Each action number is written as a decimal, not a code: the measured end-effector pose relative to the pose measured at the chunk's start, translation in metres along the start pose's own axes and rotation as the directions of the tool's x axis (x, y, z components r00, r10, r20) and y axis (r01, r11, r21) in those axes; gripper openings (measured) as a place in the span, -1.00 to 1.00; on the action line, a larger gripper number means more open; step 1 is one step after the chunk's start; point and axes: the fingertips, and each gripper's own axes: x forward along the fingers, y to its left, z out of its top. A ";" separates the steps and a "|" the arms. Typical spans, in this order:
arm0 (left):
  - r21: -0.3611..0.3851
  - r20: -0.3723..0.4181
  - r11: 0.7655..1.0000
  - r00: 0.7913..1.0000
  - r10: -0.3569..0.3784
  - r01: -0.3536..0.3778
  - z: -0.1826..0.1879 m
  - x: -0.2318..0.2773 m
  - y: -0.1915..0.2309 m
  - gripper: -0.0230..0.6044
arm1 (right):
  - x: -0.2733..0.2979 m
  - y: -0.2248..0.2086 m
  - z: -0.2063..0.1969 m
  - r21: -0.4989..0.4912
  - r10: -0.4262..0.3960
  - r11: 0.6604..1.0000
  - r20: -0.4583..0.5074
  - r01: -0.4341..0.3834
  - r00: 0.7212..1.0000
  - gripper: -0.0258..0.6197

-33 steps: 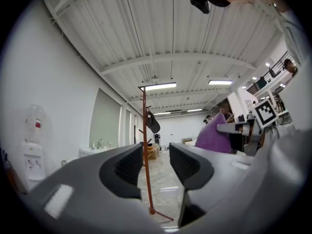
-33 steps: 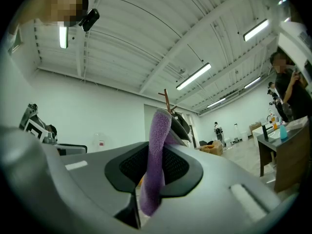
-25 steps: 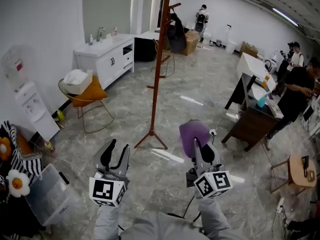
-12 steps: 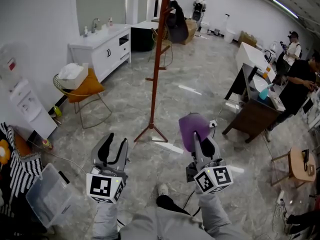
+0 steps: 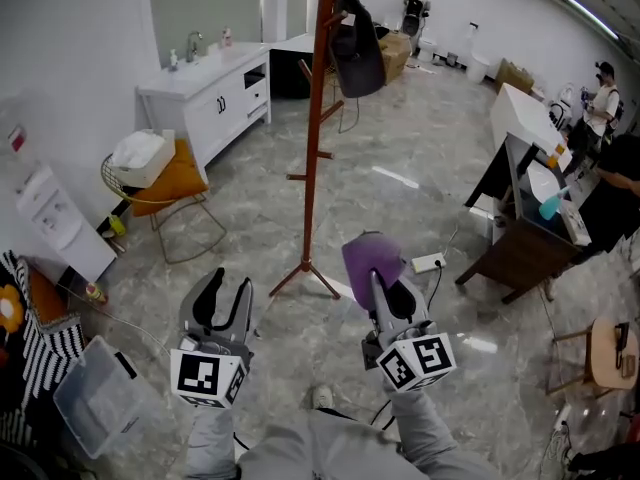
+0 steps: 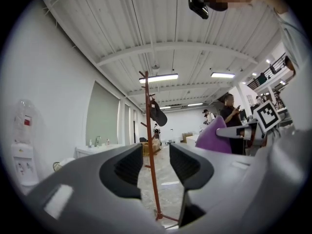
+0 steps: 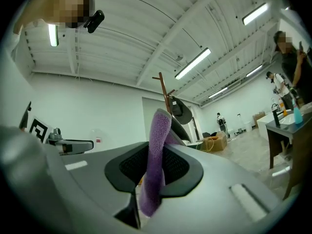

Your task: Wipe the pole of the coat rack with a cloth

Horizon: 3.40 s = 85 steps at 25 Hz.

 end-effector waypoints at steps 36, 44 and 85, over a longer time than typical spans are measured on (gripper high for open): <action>0.004 0.102 0.980 0.975 -0.197 0.198 -0.014 0.255 0.168 -0.35 | 0.313 0.006 0.092 -0.580 -0.070 0.774 0.319 0.253 0.945 -0.74; -0.031 0.101 0.978 0.974 -0.203 0.207 -0.030 0.273 0.199 -0.35 | 0.388 0.020 0.135 -0.787 -0.164 0.407 0.436 0.463 0.885 -0.74; -0.099 0.046 0.973 0.978 -0.204 0.207 -0.070 0.326 0.174 -0.35 | 0.412 -0.104 -0.121 -0.926 -0.431 0.347 -0.299 -0.150 0.851 -0.74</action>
